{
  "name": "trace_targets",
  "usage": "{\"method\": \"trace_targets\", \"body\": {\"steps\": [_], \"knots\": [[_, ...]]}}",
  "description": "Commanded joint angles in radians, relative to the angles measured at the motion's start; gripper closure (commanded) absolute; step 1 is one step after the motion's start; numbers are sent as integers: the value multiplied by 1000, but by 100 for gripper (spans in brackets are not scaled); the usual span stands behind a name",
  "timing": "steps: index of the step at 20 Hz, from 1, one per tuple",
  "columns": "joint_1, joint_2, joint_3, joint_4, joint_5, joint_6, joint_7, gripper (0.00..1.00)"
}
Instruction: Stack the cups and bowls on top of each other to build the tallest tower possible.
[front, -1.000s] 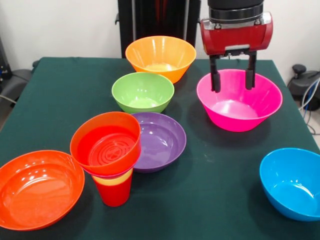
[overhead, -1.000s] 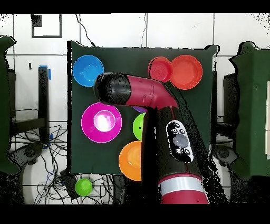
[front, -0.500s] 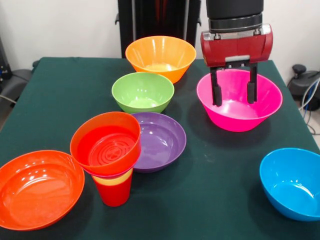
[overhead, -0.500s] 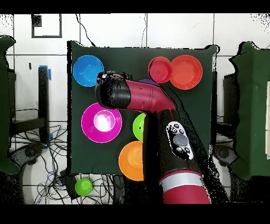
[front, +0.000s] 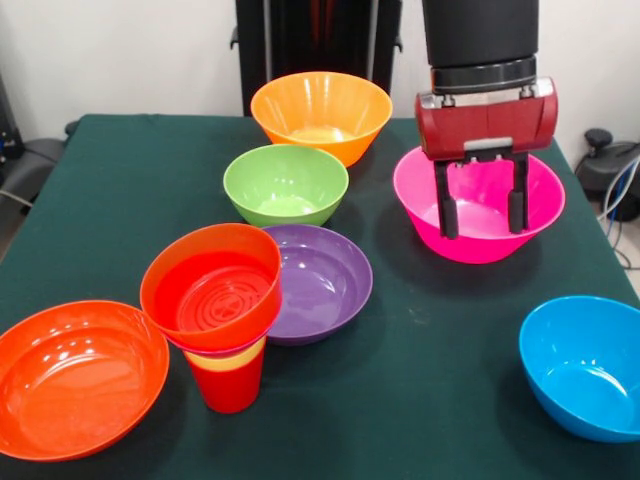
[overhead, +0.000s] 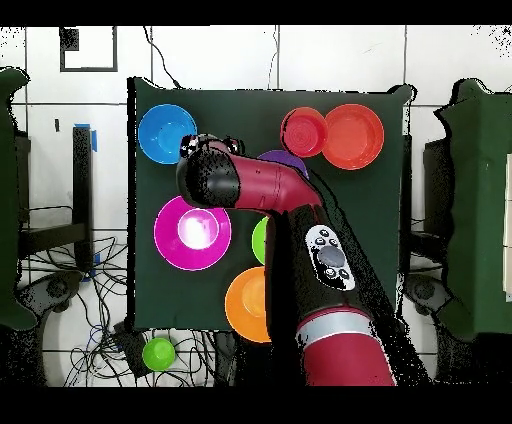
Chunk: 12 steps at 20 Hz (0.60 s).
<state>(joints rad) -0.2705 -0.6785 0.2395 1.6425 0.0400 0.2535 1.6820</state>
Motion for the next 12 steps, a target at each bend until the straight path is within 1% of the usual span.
{"method": "trace_targets", "body": {"steps": [1, 5, 12], "knots": [[32, 68, 65, 74, 24, -57, 195, 0], [49, 86, 57, 66, 24, -83, 203, 0], [89, 145, 20, 36, 8, -152, 221, 0]]}}
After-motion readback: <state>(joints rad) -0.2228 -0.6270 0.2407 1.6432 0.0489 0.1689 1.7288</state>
